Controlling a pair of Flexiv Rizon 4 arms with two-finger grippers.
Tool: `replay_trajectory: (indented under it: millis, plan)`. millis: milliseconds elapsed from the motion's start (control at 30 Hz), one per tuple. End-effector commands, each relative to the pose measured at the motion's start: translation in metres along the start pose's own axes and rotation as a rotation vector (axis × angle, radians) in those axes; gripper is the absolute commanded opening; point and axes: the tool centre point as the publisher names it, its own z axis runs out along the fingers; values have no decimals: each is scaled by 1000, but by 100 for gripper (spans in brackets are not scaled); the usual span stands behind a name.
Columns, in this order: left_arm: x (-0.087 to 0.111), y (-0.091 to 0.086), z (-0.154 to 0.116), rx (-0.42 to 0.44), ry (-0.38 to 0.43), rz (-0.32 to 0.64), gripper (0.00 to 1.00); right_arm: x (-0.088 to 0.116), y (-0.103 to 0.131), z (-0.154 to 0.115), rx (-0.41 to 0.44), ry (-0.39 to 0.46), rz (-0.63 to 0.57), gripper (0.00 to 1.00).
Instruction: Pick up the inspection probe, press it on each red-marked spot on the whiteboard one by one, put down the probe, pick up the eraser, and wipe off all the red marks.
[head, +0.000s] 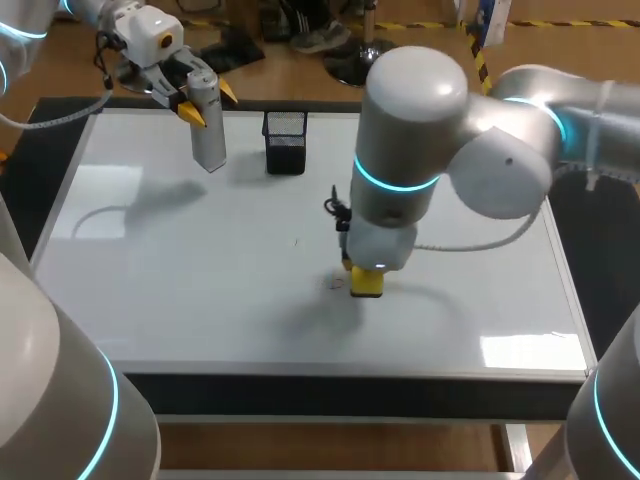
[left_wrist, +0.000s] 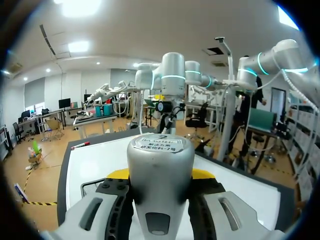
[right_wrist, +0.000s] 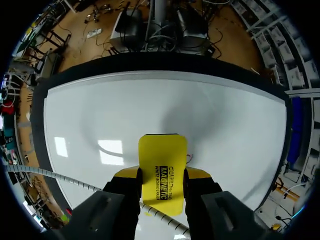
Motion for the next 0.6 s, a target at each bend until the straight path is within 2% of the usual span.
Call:
replay_trajectory:
  millis: [33, 267, 433, 500, 600]
  plan:
    - [-5, 3, -7, 10, 28, -1, 0, -28, -2, 18, -15, 23, -19, 0]
    - [-5, 3, -7, 10, 28, -1, 0, -52, 1, 26, -15, 16, -57, 0]
    - [-5, 3, -7, 10, 28, -1, 0, -62, 0, 37, -28, 19, -76, 0]
    - [-5, 3, -7, 10, 28, -1, 0, -65, 1, 41, -17, 55, -95, 0]
    - [-5, 3, -7, 10, 28, -1, 0, -69, 2, 46, -35, 40, -91, 0]
